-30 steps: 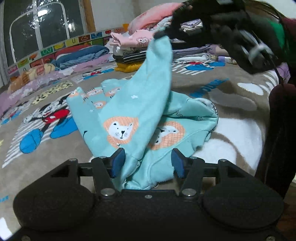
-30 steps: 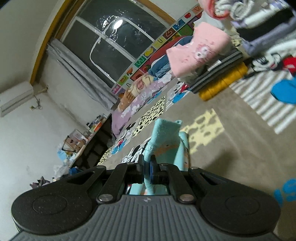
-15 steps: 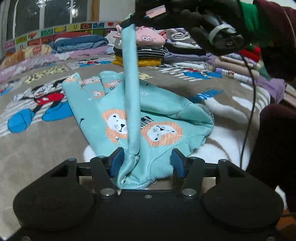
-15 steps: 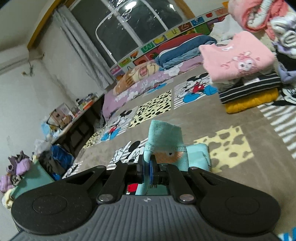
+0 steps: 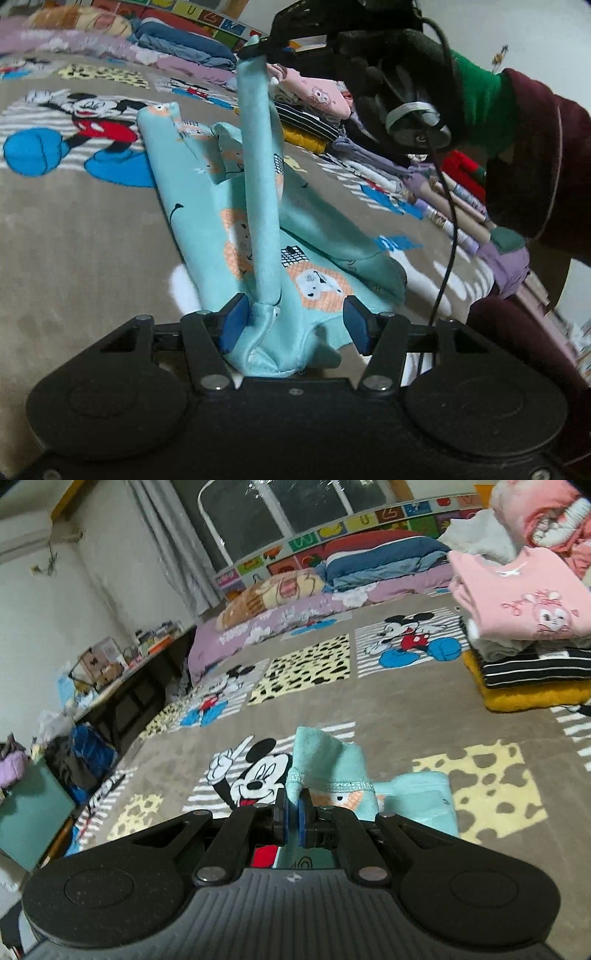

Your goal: Fold clothes

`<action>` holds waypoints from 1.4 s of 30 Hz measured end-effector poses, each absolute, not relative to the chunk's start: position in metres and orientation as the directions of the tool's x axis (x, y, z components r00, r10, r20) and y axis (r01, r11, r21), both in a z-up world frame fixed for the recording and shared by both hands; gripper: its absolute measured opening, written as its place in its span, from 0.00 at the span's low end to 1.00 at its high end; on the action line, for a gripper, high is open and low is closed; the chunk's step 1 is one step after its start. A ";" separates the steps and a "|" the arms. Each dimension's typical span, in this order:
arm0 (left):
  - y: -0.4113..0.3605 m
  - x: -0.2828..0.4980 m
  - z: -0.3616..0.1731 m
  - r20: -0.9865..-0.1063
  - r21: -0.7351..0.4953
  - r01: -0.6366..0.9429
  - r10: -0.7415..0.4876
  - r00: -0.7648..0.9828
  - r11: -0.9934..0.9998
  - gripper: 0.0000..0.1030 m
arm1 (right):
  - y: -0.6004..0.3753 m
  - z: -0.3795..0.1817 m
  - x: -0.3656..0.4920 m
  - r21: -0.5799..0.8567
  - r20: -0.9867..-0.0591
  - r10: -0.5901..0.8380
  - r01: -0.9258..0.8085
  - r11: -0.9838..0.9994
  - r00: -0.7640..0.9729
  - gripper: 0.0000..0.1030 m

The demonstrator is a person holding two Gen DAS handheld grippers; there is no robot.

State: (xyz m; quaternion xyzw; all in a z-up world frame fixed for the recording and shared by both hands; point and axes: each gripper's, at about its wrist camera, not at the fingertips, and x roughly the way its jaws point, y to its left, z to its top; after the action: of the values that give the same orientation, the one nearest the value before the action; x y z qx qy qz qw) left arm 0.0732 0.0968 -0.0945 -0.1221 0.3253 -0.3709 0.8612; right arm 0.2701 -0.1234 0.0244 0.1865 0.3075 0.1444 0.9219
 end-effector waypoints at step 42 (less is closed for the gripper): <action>0.160 0.103 -0.132 -0.330 -0.846 0.233 -0.813 0.480 0.481 0.16 | -0.102 -0.026 0.345 0.310 -0.660 0.357 -0.194 0.931 0.661 0.41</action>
State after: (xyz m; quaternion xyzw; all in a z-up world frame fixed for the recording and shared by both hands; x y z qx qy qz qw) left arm 0.1034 0.1605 -0.1324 -0.3806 0.3812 -0.3389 0.7713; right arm 0.3450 -0.1020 -0.0265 0.1069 0.3826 0.1521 0.9050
